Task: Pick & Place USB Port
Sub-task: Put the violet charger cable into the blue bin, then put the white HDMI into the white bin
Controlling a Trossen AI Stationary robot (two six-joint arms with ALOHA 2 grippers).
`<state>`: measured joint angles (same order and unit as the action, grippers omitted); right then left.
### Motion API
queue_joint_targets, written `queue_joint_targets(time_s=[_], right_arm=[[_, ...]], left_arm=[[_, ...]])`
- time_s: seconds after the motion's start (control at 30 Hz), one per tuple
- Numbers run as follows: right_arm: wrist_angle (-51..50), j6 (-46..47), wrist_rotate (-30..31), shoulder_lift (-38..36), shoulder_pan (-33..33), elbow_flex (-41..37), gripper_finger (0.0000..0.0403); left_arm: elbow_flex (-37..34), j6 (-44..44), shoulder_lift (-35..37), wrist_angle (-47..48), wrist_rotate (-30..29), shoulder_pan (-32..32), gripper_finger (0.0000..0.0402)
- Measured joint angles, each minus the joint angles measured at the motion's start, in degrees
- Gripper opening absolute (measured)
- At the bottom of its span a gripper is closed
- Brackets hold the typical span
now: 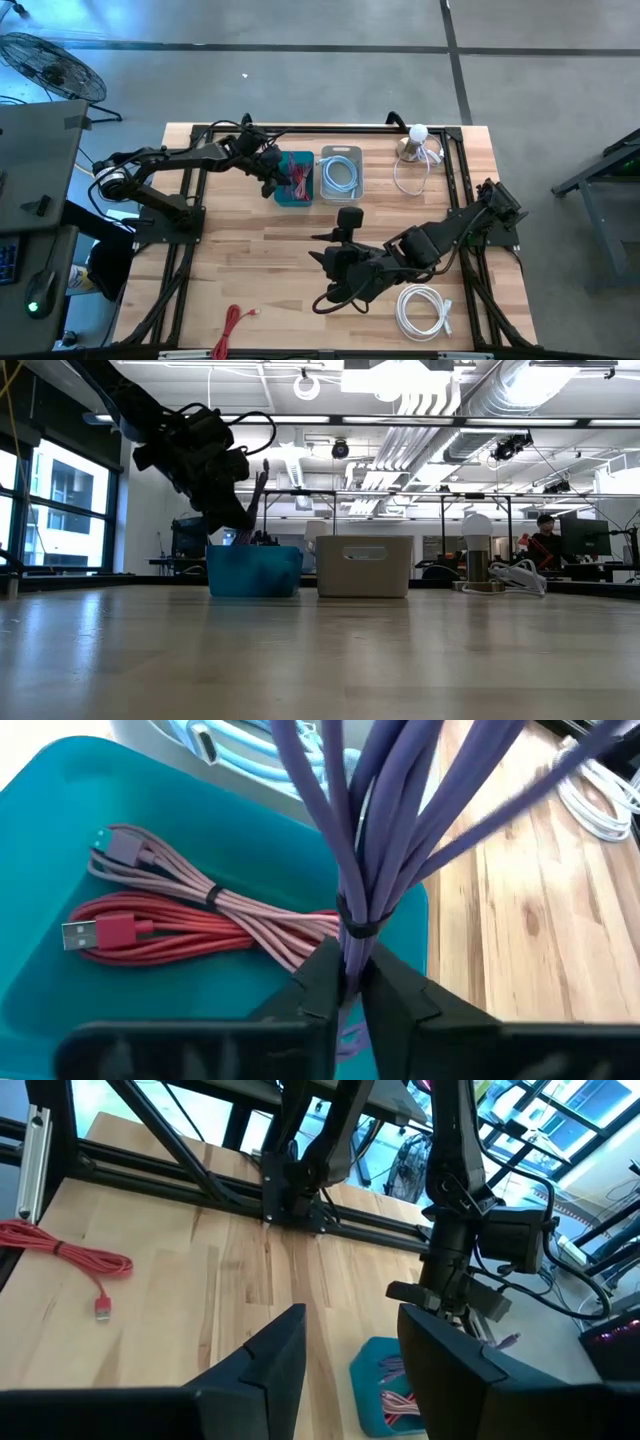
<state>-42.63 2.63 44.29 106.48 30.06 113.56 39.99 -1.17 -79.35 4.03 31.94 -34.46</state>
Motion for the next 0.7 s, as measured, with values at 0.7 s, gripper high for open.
queue_joint_targets(time_s=[0.7], right_arm=[[-1.3, 0.0, -0.1, 0.0, 0.0, 0.0, 0.0151]], left_arm=[[5.5, -7.6, 4.2, -0.5, 12.8, 0.0, 0.0185]])
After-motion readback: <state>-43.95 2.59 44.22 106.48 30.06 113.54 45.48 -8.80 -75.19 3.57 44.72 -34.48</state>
